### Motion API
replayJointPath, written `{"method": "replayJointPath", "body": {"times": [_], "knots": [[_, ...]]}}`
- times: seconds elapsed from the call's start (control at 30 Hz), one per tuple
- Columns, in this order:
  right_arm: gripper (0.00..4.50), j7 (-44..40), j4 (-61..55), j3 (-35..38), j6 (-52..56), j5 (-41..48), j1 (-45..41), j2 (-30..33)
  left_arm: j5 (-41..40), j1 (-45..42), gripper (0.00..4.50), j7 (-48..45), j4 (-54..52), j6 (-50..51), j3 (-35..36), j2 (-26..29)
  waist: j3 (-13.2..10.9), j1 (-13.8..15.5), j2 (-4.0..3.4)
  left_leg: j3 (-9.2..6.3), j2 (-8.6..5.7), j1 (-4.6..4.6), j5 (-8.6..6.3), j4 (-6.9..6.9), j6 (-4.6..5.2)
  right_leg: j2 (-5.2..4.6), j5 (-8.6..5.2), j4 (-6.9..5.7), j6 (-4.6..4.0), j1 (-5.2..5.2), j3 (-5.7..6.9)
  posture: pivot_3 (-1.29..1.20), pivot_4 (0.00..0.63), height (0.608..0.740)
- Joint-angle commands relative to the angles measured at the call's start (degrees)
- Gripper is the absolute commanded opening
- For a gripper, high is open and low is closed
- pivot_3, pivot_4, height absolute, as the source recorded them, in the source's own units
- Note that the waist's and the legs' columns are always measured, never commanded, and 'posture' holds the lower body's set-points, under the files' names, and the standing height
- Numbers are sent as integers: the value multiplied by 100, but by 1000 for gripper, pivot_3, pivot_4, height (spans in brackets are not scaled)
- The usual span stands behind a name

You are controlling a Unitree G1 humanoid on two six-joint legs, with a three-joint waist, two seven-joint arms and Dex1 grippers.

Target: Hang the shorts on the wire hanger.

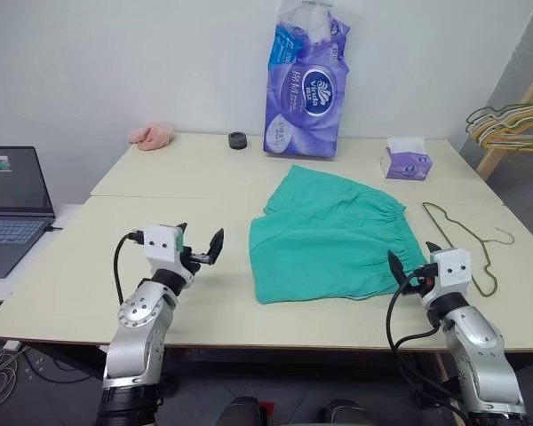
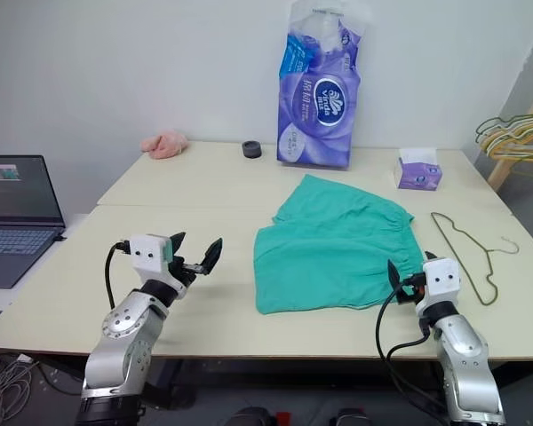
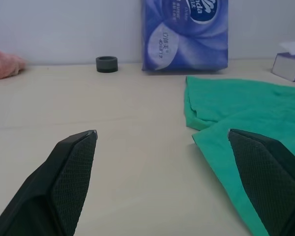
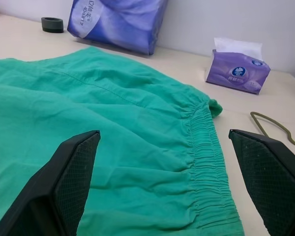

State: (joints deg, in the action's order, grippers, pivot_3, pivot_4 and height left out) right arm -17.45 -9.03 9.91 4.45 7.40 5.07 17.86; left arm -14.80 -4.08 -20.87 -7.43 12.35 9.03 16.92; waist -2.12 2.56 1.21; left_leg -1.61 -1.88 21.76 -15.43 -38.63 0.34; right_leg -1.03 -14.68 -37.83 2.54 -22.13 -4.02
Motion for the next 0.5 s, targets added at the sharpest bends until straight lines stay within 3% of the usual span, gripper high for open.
{"method": "replayJointPath", "body": {"times": [0.03,0.13,0.27,0.5], "knots": [[4475,-65,-298,43,-138,23,-106,107,-80,-143,4500,-403,-205,36,-234,178,0,-26,0,0,0,0,0,0,0,0,0,0,-1,0,0,62,5,740],[4475,-359,-455,7,-36,207,-29,238,-178,-111,4500,-1061,-309,251,-584,522,-1,-51,-1,1,0,0,0,0,0,2,-2,1,-1,0,0,53,3,740],[4475,-1773,-1335,-409,308,656,562,1138,-546,-48,4500,-2509,-647,971,-1282,1403,-6,-126,-10,2,-2,0,-1,11,2,11,-16,1,-3,-2,0,30,5,740],[4475,-2675,-2227,-666,838,925,1030,2185,-58,-368,4500,-3297,-517,833,-2034,2014,-8,-187,-10,10,9,-25,-2,44,2,0,-61,2,-27,2,-4,0,6,740]]}}
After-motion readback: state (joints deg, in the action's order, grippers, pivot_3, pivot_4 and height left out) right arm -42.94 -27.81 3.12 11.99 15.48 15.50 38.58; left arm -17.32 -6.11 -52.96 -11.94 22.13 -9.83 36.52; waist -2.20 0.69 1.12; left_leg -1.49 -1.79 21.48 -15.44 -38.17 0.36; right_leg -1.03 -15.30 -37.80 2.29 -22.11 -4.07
